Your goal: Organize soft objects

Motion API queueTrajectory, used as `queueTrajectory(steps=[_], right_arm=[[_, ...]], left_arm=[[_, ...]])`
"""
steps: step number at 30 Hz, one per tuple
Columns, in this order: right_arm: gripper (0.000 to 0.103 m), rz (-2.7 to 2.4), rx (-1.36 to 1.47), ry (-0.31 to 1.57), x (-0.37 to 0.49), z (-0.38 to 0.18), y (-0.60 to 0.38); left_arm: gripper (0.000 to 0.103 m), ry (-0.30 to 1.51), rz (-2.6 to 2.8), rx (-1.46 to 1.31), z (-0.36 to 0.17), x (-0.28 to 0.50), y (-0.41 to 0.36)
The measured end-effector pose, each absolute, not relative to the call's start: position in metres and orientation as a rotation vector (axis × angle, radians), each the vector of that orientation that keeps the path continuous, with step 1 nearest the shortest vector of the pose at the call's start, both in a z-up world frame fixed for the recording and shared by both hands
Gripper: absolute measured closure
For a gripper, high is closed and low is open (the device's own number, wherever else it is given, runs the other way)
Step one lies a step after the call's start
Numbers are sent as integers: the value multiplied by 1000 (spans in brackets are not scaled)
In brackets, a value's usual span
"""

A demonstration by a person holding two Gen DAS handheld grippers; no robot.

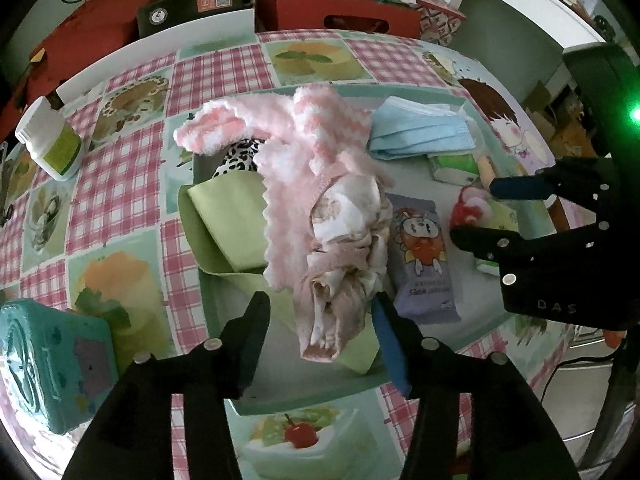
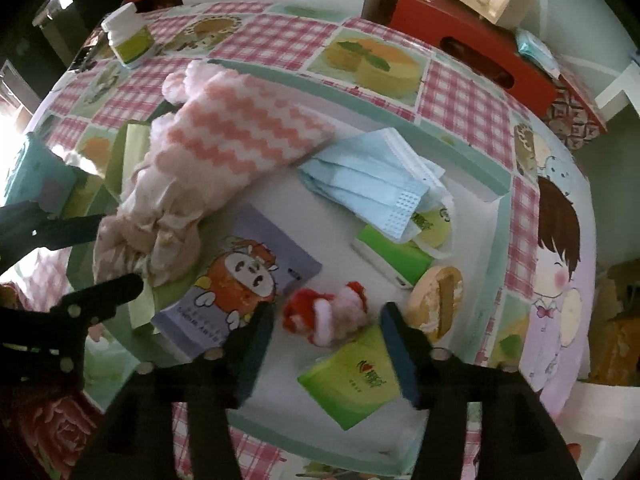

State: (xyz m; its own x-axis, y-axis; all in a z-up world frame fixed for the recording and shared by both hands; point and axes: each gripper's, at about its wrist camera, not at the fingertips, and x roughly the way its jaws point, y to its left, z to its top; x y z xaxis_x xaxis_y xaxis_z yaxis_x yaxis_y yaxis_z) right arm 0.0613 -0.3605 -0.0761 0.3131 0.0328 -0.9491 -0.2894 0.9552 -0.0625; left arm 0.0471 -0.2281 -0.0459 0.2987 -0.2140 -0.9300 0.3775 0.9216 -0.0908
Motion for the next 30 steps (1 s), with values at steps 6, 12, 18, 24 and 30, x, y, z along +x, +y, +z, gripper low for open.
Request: queueTrajectory(steps=[6,12,18,24,30], right_arm=[[27,189,-223,1236,61,-74,-365],[5,162,-215,1207,50,-67,-363],[0,128,-154,1167,36,-54,-357],[0,75,-102,1138,22,-47,-343],[0,26,0,1132,8,-41,-334]], left_arm=[[25,1184,-385,137,-39,46,-219],[10,1144,-365,113,-27,42,-204],[6,1083,-322,100,-13,33,-184],[3,1067,-293,92,-6,28,-166],[3,1073,-271,90,0,23,-148]])
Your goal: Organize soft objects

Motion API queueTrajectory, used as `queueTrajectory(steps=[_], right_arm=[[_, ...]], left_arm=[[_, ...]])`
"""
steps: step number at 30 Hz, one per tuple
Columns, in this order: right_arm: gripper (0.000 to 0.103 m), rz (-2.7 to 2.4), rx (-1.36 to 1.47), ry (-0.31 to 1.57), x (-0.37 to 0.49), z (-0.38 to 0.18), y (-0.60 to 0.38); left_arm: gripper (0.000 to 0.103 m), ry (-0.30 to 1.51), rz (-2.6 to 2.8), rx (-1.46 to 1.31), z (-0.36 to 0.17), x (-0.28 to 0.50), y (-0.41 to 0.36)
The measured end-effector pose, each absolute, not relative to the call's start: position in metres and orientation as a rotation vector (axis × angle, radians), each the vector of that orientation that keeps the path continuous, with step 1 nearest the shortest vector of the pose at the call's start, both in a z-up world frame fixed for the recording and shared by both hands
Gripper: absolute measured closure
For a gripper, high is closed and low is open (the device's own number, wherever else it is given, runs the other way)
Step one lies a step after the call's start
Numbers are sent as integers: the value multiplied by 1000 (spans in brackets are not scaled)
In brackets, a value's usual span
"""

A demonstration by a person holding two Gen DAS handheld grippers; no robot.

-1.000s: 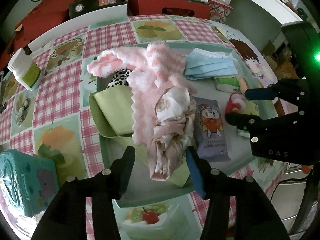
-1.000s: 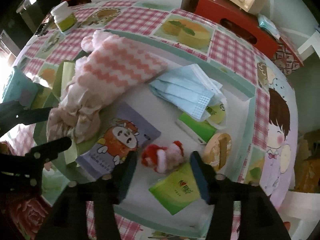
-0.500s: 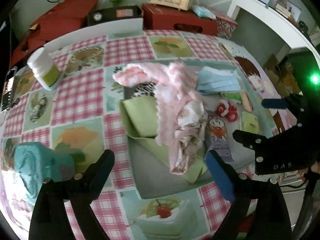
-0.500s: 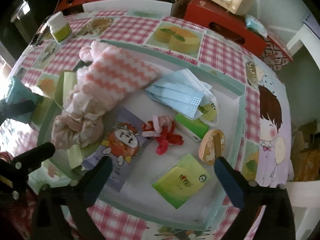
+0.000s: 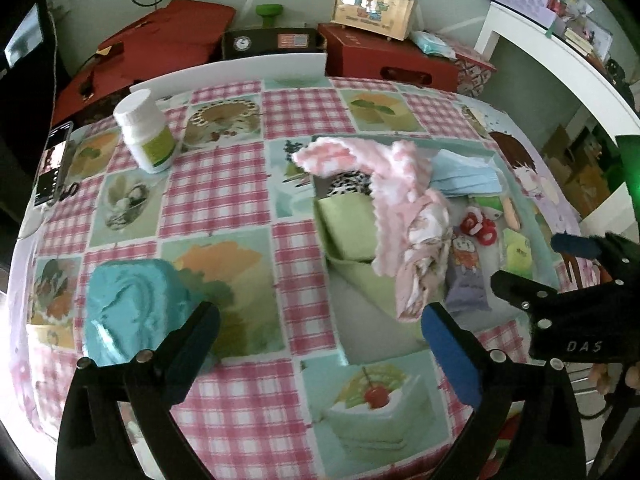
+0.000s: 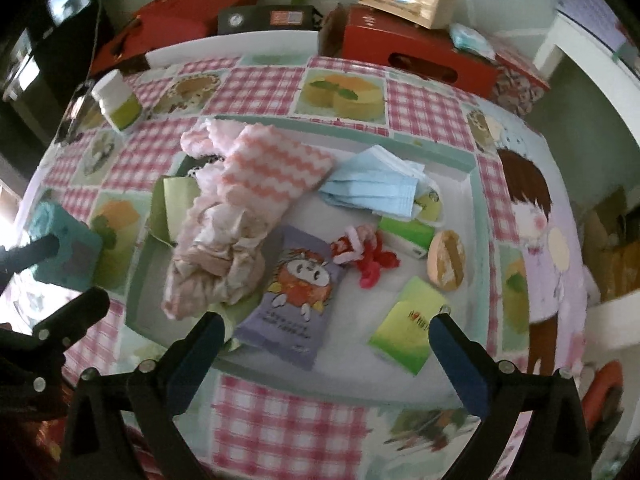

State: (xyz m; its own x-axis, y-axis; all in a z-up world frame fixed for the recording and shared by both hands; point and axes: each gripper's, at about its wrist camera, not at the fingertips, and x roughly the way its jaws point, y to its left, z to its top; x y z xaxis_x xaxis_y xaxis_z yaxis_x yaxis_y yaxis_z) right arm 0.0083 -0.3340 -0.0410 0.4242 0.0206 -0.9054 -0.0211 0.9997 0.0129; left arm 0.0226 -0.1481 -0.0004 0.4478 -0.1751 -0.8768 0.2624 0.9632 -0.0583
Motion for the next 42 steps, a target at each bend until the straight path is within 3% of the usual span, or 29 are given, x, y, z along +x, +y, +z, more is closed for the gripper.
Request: queueTrajectory(steps=[22,42], right_arm=[[0,-59,142,1101,-44,-32,-289],[0,-49,120,1086,-58,-53,-258]], left_arm=[[3,1063,-125,49,16,-11,-63],[3,1105,-57,123,-7,-32,-51]])
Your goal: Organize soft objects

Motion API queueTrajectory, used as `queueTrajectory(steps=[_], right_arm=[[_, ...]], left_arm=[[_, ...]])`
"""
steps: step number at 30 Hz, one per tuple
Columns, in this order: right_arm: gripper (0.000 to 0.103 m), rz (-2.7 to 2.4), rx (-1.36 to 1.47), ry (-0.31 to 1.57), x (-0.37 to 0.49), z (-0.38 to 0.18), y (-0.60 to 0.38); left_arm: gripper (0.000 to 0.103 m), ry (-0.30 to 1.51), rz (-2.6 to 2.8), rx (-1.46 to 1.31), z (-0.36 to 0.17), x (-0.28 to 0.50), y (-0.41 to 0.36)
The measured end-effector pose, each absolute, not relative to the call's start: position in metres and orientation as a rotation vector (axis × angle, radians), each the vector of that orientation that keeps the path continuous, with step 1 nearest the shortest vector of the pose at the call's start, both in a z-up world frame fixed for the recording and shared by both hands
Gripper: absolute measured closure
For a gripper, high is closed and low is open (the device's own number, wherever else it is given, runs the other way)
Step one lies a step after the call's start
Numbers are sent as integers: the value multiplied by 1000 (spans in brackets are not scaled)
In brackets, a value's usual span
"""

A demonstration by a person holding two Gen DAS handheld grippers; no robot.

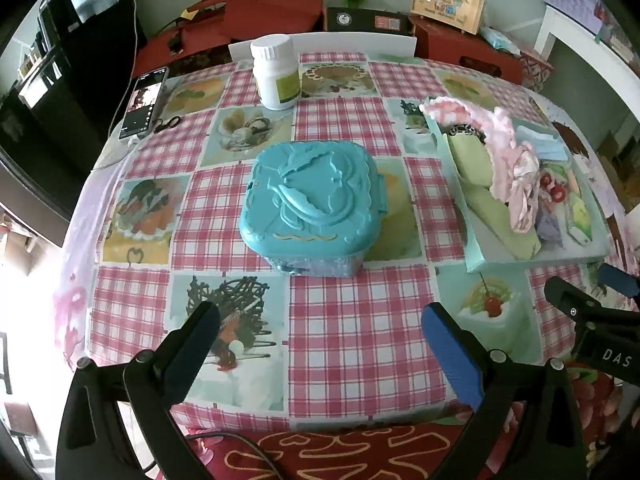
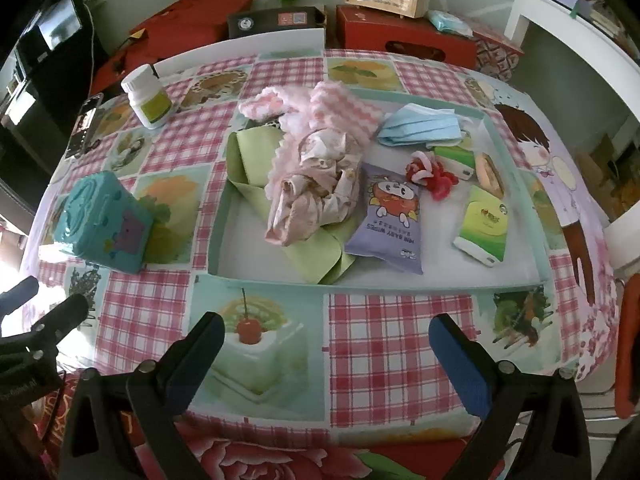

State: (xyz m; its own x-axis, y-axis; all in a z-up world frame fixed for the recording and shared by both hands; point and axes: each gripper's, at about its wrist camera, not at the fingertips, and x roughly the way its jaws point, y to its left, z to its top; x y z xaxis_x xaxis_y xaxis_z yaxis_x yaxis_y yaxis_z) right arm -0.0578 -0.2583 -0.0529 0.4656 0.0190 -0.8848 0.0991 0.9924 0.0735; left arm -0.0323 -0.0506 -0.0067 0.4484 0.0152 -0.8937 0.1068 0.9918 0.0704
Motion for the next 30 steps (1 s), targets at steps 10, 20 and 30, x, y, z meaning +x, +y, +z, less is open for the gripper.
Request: queueTrajectory(steps=[10,20,30], right_arm=[[0,-39,123,1073,-58,-54,-258],[0,-41,127,1063,-59,-52,-259],[0,-45,126,1057,-61,-49,-261]], left_arm=[[3,1103,-49,128,-8,-33,-49],[3,1098,-56,137,-5,-35,-53],[3,1087,-64,143,-3,-38,-54]])
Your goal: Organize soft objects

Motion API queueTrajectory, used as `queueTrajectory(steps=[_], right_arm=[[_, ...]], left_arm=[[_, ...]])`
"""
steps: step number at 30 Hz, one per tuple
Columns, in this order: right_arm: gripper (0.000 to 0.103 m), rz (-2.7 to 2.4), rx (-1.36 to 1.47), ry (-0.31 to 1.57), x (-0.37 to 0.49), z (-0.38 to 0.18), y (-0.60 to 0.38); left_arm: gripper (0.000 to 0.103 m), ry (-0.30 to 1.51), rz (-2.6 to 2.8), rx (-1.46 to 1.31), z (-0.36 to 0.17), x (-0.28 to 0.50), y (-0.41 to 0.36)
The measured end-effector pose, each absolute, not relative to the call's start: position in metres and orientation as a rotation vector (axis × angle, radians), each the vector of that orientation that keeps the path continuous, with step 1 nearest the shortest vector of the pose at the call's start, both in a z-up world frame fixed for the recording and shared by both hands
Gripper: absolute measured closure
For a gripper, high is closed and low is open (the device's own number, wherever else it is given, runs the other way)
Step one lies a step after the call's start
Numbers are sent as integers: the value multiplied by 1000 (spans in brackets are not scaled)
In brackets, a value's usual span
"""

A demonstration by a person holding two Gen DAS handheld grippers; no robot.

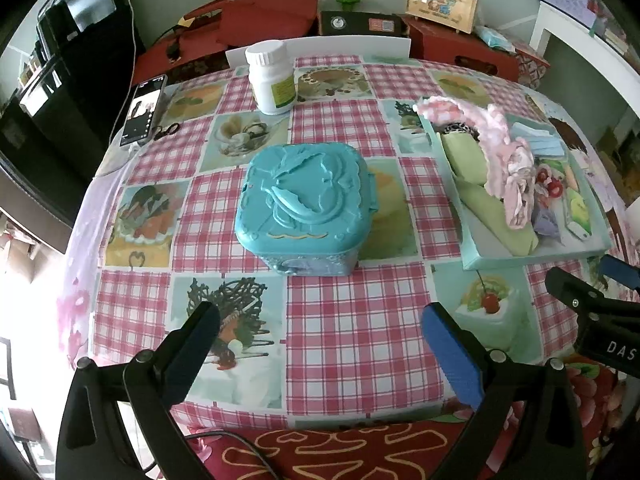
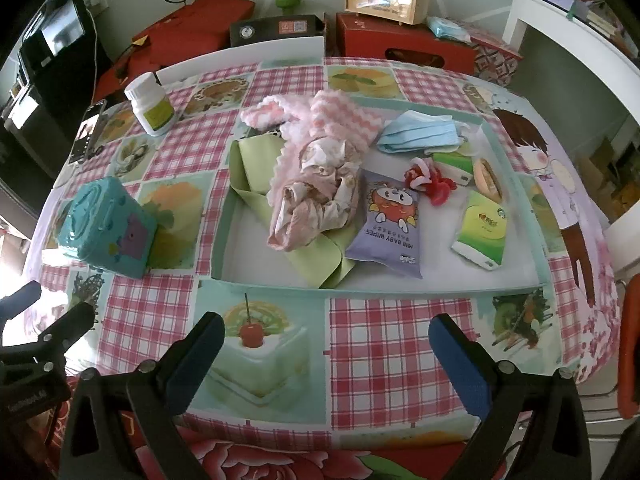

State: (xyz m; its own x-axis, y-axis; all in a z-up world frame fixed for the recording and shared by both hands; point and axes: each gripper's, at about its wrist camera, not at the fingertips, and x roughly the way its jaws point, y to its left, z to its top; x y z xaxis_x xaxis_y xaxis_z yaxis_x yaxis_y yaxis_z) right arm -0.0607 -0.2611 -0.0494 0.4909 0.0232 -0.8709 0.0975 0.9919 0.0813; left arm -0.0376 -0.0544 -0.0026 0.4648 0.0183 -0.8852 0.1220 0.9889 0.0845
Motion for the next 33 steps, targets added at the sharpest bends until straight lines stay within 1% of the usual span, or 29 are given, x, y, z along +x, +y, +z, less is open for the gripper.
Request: queueTrajectory(steps=[33], right_arm=[[0,-48,128,1054,-62,-45,-264]], left_arm=[[3,1066,-31,148,1,-38,-53]])
